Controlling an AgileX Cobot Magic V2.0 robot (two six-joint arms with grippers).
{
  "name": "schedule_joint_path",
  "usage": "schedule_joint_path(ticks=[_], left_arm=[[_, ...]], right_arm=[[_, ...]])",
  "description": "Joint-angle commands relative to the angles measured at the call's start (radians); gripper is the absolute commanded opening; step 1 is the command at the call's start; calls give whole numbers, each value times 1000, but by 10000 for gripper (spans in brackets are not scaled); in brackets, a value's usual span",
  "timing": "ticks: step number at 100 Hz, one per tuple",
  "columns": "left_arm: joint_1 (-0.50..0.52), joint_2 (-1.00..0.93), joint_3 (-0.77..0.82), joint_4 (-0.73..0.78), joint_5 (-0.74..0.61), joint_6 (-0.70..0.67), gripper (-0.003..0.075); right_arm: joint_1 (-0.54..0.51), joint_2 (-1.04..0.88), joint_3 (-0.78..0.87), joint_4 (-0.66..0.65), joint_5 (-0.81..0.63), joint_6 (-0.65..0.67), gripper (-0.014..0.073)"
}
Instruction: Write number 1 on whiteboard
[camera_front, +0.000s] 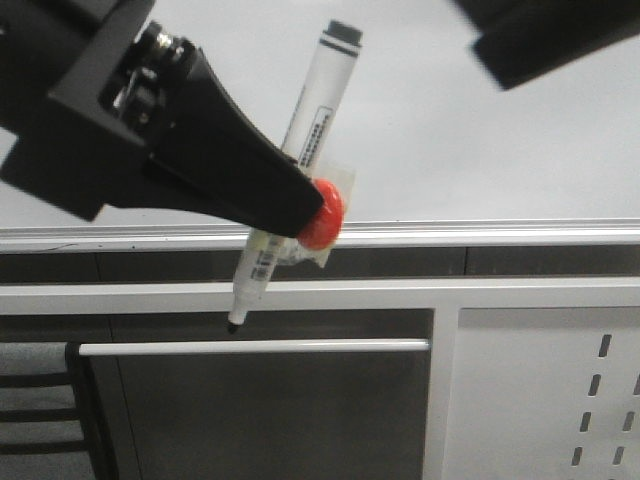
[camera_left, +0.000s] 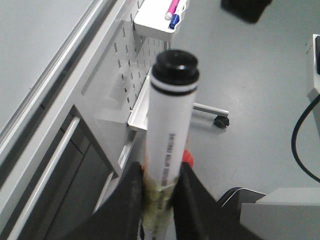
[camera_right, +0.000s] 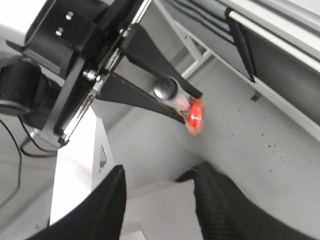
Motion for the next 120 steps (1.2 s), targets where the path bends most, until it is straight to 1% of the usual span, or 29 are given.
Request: schedule_joint_path(ticks=[1, 10, 22, 48, 90, 95, 102, 114, 120], left_arm=[[-1, -32, -48, 56, -3, -73, -20], [-1, -32, -57, 147, -3, -126, -20], [-1, -32, -57, 221, 2, -174, -20], [-1, -32, -57, 223, -8, -174, -20], [-1, -32, -57, 223, -27, -174, -20], [-1, -32, -57, 223, -29, -174, -20], [-1, -32, -57, 223, -36, -174, -20], [-1, -32, -57, 221, -49, -174, -20], [-1, -32, -57, 216, -55, -174, -20]], right_arm=[[73, 58, -109, -52, -54, 54, 290], [117, 110, -186, -118, -60, 93, 290], [124, 146, -255, -117, -58, 93, 290], [124, 200, -282, -119, -20, 93, 290], [144, 257, -282, -114, -14, 91, 284], [144, 257, -282, -114, -14, 91, 251], [144, 257, -282, -111, -16, 80, 176], [144, 257, -282, -111, -19, 74, 8], [144, 257, -282, -111, -19, 74, -62]])
